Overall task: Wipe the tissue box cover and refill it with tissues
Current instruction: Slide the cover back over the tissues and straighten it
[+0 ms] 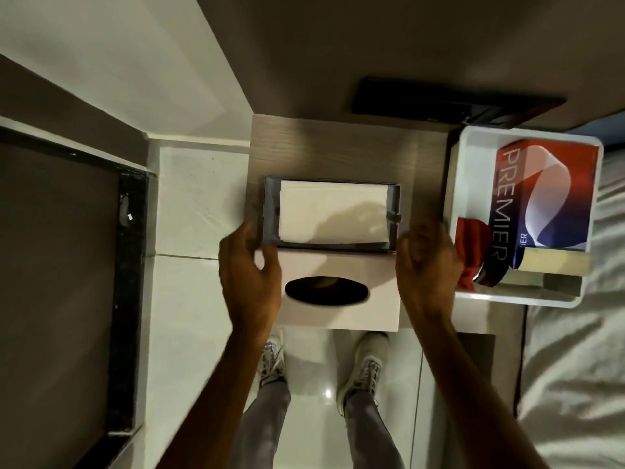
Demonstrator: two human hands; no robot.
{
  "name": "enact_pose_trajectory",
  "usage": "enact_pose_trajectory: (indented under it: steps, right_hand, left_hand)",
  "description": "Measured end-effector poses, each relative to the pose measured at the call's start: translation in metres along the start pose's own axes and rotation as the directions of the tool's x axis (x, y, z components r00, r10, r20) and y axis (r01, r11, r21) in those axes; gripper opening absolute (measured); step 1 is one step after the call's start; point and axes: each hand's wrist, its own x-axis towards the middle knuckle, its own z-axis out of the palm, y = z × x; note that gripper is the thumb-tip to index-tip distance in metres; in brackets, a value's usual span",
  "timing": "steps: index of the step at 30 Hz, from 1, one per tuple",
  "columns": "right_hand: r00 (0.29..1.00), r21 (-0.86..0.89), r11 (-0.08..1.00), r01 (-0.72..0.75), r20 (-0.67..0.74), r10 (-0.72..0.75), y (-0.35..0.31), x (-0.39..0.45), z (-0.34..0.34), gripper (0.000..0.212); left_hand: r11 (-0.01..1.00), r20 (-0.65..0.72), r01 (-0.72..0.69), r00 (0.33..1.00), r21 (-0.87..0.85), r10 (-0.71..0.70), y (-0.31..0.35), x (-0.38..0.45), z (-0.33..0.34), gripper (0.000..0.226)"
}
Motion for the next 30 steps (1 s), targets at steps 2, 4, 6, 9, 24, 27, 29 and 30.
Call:
enact_pose_trajectory:
  steps: [2,4,6,9,24,27,29,30]
  right_hand:
    - [0.985,0.067,0.984,-0.164,0.072,0.159,0.021,-0.027,-0.005,0.064]
    - [0.946,0.089,0.959,-0.268,0.213,0.245,0.032,-0.05,-0.001,0.075]
    - [0.926,0.067,0.96,-0.27,0.293,0.24,0.039,-0.067,0.01,0.083]
    - [0.93,0.061,0.959,-0.275,0.271,0.249,0.042,-0.079,0.026,0.099]
    - [0.984,0.071,0.987,-0.145,0.118,0.136,-0.022,0.018,0.017,0.071]
    - [0.987,0.083,0.986,-0.142,0.083,0.136,-0.023,0.026,0.024,0.069]
    - [0.988,0.087,0.986,-0.144,0.075,0.138,-0.023,0.027,0.026,0.07]
    - [0.987,0.089,0.985,-0.148,0.081,0.141,-0.022,0.028,0.027,0.07]
  left_hand:
    - [0.987,0.073,0.159,0.984,0.036,-0.162,-0.022,-0.019,-0.005,0.053]
    - [0.964,0.187,0.263,0.945,0.049,-0.268,-0.037,-0.031,-0.004,0.06]
    - [0.958,0.238,0.277,0.928,0.076,-0.287,-0.042,-0.039,0.0,0.067]
    - [0.959,0.222,0.254,0.935,0.127,-0.277,-0.042,-0.042,0.007,0.076]
    - [0.99,0.215,0.049,0.974,0.136,-0.077,0.036,0.045,0.004,0.078]
    - [0.985,0.233,0.047,0.969,0.166,-0.085,0.037,0.057,0.012,0.078]
    - [0.983,0.236,0.052,0.967,0.179,-0.094,0.035,0.06,0.016,0.078]
    - [0.982,0.236,0.055,0.967,0.179,-0.097,0.034,0.061,0.017,0.078]
